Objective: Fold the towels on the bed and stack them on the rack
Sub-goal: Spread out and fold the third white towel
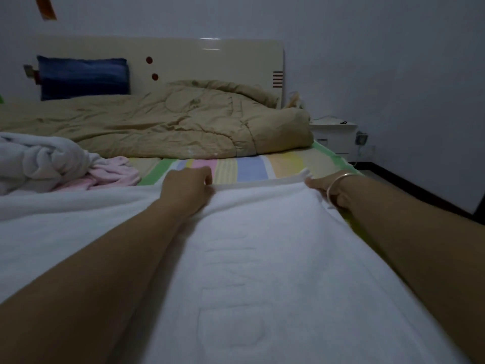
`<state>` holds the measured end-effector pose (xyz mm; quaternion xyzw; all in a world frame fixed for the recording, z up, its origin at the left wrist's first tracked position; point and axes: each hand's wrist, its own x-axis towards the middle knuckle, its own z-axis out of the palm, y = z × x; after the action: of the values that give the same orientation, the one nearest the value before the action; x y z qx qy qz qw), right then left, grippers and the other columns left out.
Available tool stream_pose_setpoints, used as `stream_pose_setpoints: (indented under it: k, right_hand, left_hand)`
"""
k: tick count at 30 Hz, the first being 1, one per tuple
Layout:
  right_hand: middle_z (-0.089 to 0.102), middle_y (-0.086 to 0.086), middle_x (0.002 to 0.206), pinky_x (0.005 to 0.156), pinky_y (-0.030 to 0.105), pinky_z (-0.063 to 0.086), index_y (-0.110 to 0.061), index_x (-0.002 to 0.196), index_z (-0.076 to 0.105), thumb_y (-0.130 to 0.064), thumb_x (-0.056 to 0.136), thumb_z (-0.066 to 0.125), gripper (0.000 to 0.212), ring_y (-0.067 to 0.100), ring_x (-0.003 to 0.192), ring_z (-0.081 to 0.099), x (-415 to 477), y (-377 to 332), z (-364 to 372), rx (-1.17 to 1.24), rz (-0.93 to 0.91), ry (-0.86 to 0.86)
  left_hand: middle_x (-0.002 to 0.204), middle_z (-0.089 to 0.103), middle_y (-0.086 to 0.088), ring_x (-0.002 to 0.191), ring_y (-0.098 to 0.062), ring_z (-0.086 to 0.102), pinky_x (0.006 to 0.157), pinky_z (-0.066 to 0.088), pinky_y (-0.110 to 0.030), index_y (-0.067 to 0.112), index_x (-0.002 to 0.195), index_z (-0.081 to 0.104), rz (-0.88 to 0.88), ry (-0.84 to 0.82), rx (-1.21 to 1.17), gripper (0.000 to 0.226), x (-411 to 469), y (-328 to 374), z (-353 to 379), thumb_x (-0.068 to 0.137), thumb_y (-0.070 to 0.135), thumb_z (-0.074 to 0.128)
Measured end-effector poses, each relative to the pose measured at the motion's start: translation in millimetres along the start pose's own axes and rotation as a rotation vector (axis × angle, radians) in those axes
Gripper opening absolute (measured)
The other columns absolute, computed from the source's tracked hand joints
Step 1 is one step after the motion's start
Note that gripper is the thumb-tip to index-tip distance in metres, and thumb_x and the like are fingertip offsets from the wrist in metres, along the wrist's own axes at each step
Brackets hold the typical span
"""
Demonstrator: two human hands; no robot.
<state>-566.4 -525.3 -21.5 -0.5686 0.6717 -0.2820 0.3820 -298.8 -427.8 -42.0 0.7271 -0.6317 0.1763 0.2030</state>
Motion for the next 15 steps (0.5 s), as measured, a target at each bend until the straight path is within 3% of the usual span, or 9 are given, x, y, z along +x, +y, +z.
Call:
stream_pose_setpoints:
  k: [3,5,8,11,13,15]
  right_hand:
    - [0.058,0.017,0.121,0.083,0.037,0.046,0.004,0.124,0.051,-0.046,0.082,0.069,0.067,0.028,0.091,0.055,8,19,5,-0.044,-0.012,0.071]
    - [0.060,0.015,0.118,0.078,0.035,0.046,0.004,0.124,0.053,-0.048,0.083,0.068,0.068,0.029,0.093,0.058,7,19,5,-0.073,-0.002,0.029]
    - [0.060,0.016,0.126,0.090,0.037,0.047,-0.002,0.125,0.058,-0.050,0.082,0.068,0.065,0.031,0.107,0.059,6,16,5,-0.271,-0.101,0.063]
    - [0.063,0.016,0.118,0.081,0.031,0.047,-0.006,0.117,0.065,-0.040,0.083,0.067,0.049,0.031,0.096,0.059,4,8,12,-0.526,-0.246,0.177]
    - [0.057,0.017,0.125,0.083,0.034,0.045,-0.006,0.126,0.056,-0.027,0.087,0.063,0.046,0.034,0.105,0.056,-5,-1,20,-0.744,-0.284,0.233]
    - [0.039,0.019,0.139,0.097,0.041,0.039,-0.009,0.140,0.033,-0.019,0.091,0.055,0.055,0.037,0.124,0.042,-17,-9,32,-0.881,-0.314,0.316]
  left_hand:
    - [0.105,0.068,-0.007,0.100,-0.028,0.060,0.077,0.037,-0.032,0.019,0.106,0.064,0.031,0.007,0.155,0.019,-12,-3,21,0.096,0.022,0.049]
    - [0.104,0.066,-0.008,0.099,-0.030,0.059,0.080,0.036,-0.034,0.016,0.106,0.062,0.086,-0.001,0.350,0.019,-9,0,23,0.096,0.017,0.045]
    - [0.105,0.064,-0.012,0.100,-0.031,0.057,0.085,0.036,-0.036,0.011,0.108,0.058,0.197,-0.028,0.540,0.021,-5,17,17,0.097,0.013,0.040]
    - [0.108,0.062,-0.014,0.105,-0.032,0.054,0.087,0.036,-0.038,0.009,0.110,0.058,0.219,-0.010,0.556,0.025,-8,22,15,0.096,0.011,0.037]
    - [0.102,0.062,-0.016,0.097,-0.034,0.056,0.080,0.041,-0.040,0.008,0.102,0.064,0.193,0.147,0.435,0.030,-15,19,15,0.089,0.011,0.036]
    - [0.096,0.064,-0.015,0.087,-0.034,0.059,0.070,0.044,-0.038,0.009,0.095,0.068,0.114,0.284,0.286,0.028,-24,14,9,0.081,0.009,0.044]
